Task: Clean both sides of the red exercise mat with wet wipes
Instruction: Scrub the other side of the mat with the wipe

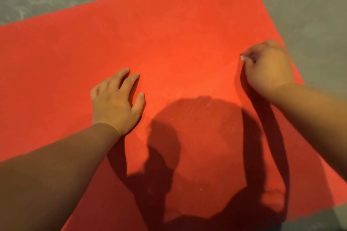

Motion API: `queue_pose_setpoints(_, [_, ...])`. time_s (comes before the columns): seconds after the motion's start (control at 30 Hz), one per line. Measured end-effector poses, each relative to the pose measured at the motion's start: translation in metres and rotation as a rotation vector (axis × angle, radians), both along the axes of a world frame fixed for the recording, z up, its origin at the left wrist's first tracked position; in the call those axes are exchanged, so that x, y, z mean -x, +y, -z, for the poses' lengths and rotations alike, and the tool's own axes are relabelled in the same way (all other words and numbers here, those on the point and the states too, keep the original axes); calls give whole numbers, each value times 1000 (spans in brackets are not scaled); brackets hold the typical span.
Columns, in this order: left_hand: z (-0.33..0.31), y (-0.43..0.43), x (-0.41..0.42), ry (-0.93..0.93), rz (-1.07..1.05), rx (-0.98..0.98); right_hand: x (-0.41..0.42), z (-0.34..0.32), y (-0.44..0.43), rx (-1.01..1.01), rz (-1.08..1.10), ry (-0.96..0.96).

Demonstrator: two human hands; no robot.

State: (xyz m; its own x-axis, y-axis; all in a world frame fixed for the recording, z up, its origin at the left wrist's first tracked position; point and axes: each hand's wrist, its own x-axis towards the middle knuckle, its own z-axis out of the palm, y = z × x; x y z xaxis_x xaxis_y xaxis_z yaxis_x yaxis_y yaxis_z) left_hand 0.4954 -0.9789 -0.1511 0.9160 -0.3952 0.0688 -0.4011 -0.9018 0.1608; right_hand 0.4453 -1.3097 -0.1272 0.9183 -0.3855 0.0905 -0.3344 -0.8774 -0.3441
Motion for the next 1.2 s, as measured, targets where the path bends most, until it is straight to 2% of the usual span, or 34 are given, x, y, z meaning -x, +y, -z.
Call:
queue_pose_setpoints(0.03, [-2, -2, -5, -7, -4, -1, -2, 1, -1, 3, 88, 22])
queue_pose_setpoints(0.1, [-3, -4, -15, -32, -2, 12, -2, 3, 32, -26, 58, -8])
queue_pose_setpoints(0.17, [-1, -5, -22, -34, 8, 39, 11, 7, 89, -123, -186, -65])
queue_pose_setpoints(0.27, [4, -3, -24, -11, 28, 39, 46, 7, 156, -264, -650, 13])
queue_pose_setpoints(0.33, [5, -2, -25, 14, 44, 32, 47, 7, 155, -296, -859, 49])
queue_pose_setpoints(0.37, [5, -2, -26, 21, 44, 34, 36, 8, 140, -234, -897, 59])
queue_pose_setpoints(0.43, [5, -2, -26, 31, 45, 42, 5, 13, 102, -80, -731, -5])
queue_pose_setpoints(0.5, [6, -3, -25, 23, 50, 41, -29, 10, 50, 0, -356, -49])
queue_pose_setpoints(0.57, [6, -2, -26, 17, 46, 44, -51, 8, 16, 17, -38, -21])
queue_pose_setpoints(0.63, [6, -2, -25, 15, 41, 48, -59, 7, 22, -14, 93, -3])
queue_pose_setpoints(0.67, [5, -2, -25, 12, 39, 43, -58, 7, 43, -39, 56, -18])
queue_pose_setpoints(0.73, [4, -3, -27, 9, 43, 40, -45, 11, 100, -115, -196, -71])
queue_pose_setpoints(0.8, [4, -2, -27, 23, 45, 36, -22, 10, 149, -175, -530, -10])
queue_pose_setpoints(0.87, [4, -1, -27, 27, 39, 42, -15, 9, 147, -172, -740, 56])
queue_pose_setpoints(0.9, [3, -1, -27, 30, 37, 41, -25, 8, 126, -127, -710, 25])
queue_pose_setpoints(0.97, [4, -2, -28, 38, 41, 41, -51, 4, 68, -43, -380, -21])
queue_pose_setpoints(1.07, [4, -1, -28, 41, 30, 44, -74, -7, -1, 28, 28, 76])
queue_pose_setpoints(1.13, [4, -2, -27, 52, 35, 45, -75, -8, 16, 61, 48, 117])
queue_pose_setpoints(1.2, [4, 0, -28, 51, 34, 53, -68, -4, 65, 8, -88, 78])
